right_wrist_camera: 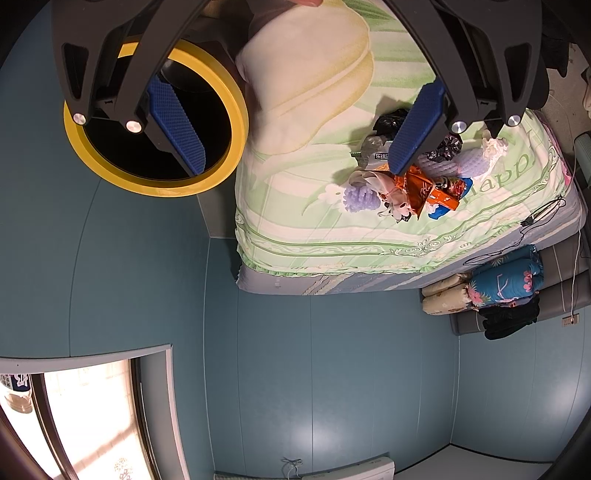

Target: Collect trash

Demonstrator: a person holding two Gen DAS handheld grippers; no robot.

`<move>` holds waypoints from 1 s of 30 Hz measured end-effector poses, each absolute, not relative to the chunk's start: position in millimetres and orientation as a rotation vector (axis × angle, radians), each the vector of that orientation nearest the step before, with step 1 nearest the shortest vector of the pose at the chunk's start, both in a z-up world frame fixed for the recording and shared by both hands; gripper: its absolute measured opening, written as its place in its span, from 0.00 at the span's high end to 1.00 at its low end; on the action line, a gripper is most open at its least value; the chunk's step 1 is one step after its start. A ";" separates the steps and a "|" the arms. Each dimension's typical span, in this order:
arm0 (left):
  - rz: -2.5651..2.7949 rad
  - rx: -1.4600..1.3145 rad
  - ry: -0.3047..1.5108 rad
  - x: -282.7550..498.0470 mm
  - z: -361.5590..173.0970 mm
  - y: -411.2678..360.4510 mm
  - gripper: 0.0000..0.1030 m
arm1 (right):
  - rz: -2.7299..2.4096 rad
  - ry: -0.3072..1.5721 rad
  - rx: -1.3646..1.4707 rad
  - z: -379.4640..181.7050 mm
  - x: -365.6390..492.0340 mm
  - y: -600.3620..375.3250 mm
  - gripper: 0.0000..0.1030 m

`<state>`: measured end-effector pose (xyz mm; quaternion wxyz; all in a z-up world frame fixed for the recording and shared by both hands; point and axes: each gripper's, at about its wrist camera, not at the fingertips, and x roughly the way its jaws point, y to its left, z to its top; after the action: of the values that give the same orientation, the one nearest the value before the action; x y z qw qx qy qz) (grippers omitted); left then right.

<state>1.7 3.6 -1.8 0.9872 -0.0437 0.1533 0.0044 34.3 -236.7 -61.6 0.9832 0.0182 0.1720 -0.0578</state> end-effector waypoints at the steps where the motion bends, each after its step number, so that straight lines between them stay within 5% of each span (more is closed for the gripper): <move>1: 0.009 -0.087 0.308 2.1 -1.8 3.4 0.07 | -0.117 0.346 0.037 -61.8 34.2 -236.6 0.08; 30: -0.002 -0.080 0.315 1.8 -5.2 0.6 0.07 | -0.124 0.350 0.038 -63.8 34.5 -238.3 0.08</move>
<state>1.8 0.6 -5.2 0.9868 -0.0400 0.1569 -0.0009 34.5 -238.3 -63.8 0.9826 0.0190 0.1739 -0.0619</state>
